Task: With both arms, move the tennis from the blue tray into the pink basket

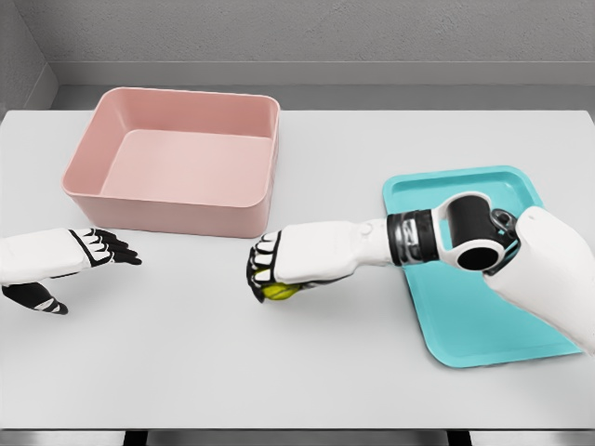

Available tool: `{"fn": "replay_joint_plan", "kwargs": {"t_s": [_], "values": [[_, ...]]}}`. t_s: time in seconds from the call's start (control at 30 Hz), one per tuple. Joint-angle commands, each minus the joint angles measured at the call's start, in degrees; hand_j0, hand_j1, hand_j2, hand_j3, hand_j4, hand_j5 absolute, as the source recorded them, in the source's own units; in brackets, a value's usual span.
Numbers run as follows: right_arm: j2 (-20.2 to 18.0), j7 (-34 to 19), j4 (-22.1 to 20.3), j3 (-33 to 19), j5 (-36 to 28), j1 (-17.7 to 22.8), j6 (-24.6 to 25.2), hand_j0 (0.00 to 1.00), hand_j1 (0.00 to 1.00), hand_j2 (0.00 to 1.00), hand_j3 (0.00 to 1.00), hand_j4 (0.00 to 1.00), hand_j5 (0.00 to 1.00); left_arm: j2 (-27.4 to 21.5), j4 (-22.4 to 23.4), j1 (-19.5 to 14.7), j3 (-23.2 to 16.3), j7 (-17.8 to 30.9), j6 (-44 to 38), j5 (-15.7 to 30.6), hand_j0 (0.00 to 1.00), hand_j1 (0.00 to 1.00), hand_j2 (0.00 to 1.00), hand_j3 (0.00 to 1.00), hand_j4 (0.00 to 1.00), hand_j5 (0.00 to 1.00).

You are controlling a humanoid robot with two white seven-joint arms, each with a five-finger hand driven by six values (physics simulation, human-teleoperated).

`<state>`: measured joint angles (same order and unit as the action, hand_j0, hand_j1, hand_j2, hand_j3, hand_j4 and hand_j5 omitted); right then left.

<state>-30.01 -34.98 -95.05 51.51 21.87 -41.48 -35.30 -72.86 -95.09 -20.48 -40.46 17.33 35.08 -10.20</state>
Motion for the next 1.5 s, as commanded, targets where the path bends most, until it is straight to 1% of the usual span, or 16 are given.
{"fn": "replay_joint_plan", "kwargs": {"t_s": [0.0, 0.07, 0.2, 0.33, 0.47, 0.53, 0.63, 0.73, 0.93, 1.03, 1.13, 1.17, 1.23, 1.4, 1.43, 1.47], "values": [[3.90, -0.02, 3.03, 1.84, 0.27, 0.00, 0.30, 0.28, 0.28, 0.28, 0.28, 0.28, 0.28, -0.09, 0.00, 0.00, 0.03, -0.02, -0.08, 0.36, 1.00, 1.00, 1.00, 1.00, 1.00, 1.00], [6.54, -0.02, 5.41, 2.98, 0.63, -1.23, 0.30, 0.28, 0.28, 0.28, 0.28, 0.28, 0.28, -0.09, 0.00, 0.00, 0.03, -0.02, -0.08, 0.44, 1.00, 1.00, 1.00, 1.00, 1.00, 1.00], [10.14, -0.02, 6.20, 4.83, 1.07, -2.20, 0.30, 0.28, 0.28, 0.28, 0.28, 0.28, 0.28, -0.09, 0.00, 0.00, 0.03, -0.02, -0.08, 0.45, 1.00, 1.00, 1.00, 1.00, 1.00, 1.00], [15.68, -0.02, 10.94, 6.06, 1.07, -3.78, 0.30, 0.28, 0.28, 0.28, 0.28, 0.28, 0.28, -0.17, 0.00, 0.00, 0.03, -0.02, -0.08, 0.45, 1.00, 1.00, 1.00, 1.00, 1.00, 1.00], [18.14, -0.02, 15.69, 5.97, 1.15, -3.96, 0.30, 0.28, 0.28, 0.28, 0.28, 0.28, 0.28, -0.17, 0.00, 0.00, 0.03, -0.02, -0.08, 0.45, 1.00, 1.00, 1.00, 1.00, 1.00, 1.00], [19.90, -0.02, 19.55, 5.97, 1.15, -4.92, 0.30, 0.28, 0.28, 0.28, 0.28, 0.28, 0.28, -0.17, 0.26, 0.00, 0.03, -0.02, -0.08, 0.45, 1.00, 1.00, 1.00, 1.00, 1.00, 1.00], [20.08, -0.02, 20.08, 5.97, 1.15, -4.92, 0.30, 0.28, 0.28, 0.28, 0.28, 0.28, 0.28, -0.17, 0.17, 0.00, 0.12, -0.11, -0.08, 0.53, 1.00, 1.00, 1.00, 1.00, 1.00, 1.00], [20.96, -0.02, 23.42, 5.97, 1.15, -5.01, 0.30, 0.28, 0.28, 0.28, 0.28, 0.28, 0.28, -0.17, 0.17, 0.00, 0.12, -0.11, -0.08, 0.53, 1.00, 1.00, 1.00, 1.00, 1.00, 1.00], [21.22, -0.02, 24.57, 6.85, 1.24, -5.01, 0.30, 0.29, 0.29, 0.29, 0.29, 0.29, 0.29, -0.17, 0.17, 0.00, 0.03, -0.11, -0.08, 0.53, 1.00, 1.00, 1.00, 1.00, 1.00, 1.00], [21.22, -0.02, 24.57, 7.20, 2.47, -5.01, 0.30, 0.70, 0.70, 0.70, 0.70, 0.70, 0.70, -0.17, 0.17, 0.00, 0.12, -0.11, -0.08, 0.45, 1.00, 1.00, 1.00, 1.00, 1.00, 1.00], [21.22, -0.02, 24.65, 7.20, 2.74, -5.01, 0.30, 0.82, 0.82, 0.82, 0.82, 0.82, 0.82, -0.17, 0.17, 0.00, 0.12, -0.11, -0.08, 0.45, 1.00, 1.00, 1.00, 1.00, 1.00, 1.00], [21.22, -0.02, 24.65, 7.12, 2.82, -5.01, 0.30, 0.90, 0.90, 0.90, 0.90, 0.90, 0.90, -0.17, 0.17, 0.00, 0.12, -0.11, -0.08, 0.45, 1.00, 1.00, 1.00, 1.00, 1.00, 1.00], [21.13, -0.02, 24.65, 7.12, 2.91, -5.01, 0.30, 0.97, 0.97, 0.97, 0.97, 0.97, 0.97, -0.17, 0.17, 0.00, 0.12, -0.11, -0.08, 0.45, 1.00, 1.00, 1.00, 1.00, 1.00, 1.00], [20.87, -0.02, 24.13, 6.41, 2.82, -5.45, 0.30, 0.99, 0.99, 0.99, 0.99, 0.99, 0.99, -0.17, 0.17, 0.00, 0.12, -0.11, -0.08, 0.45, 1.00, 1.00, 1.00, 1.00, 1.00, 1.00], [20.52, -0.02, 23.43, 6.33, 2.65, -5.45, 0.30, 0.99, 0.99, 0.99, 0.99, 0.99, 0.99, -0.17, 0.17, 0.00, 0.12, -0.11, -0.08, 0.45, 1.00, 1.00, 1.00, 1.00, 1.00, 1.00], [19.82, -0.02, 21.41, 6.06, 2.56, -5.45, 0.30, 0.99, 0.99, 0.99, 0.99, 0.99, 0.99, -0.17, 0.17, 0.00, 0.12, -0.11, -0.08, 0.45, 1.00, 1.00, 1.00, 1.00, 1.00, 1.00]]}}
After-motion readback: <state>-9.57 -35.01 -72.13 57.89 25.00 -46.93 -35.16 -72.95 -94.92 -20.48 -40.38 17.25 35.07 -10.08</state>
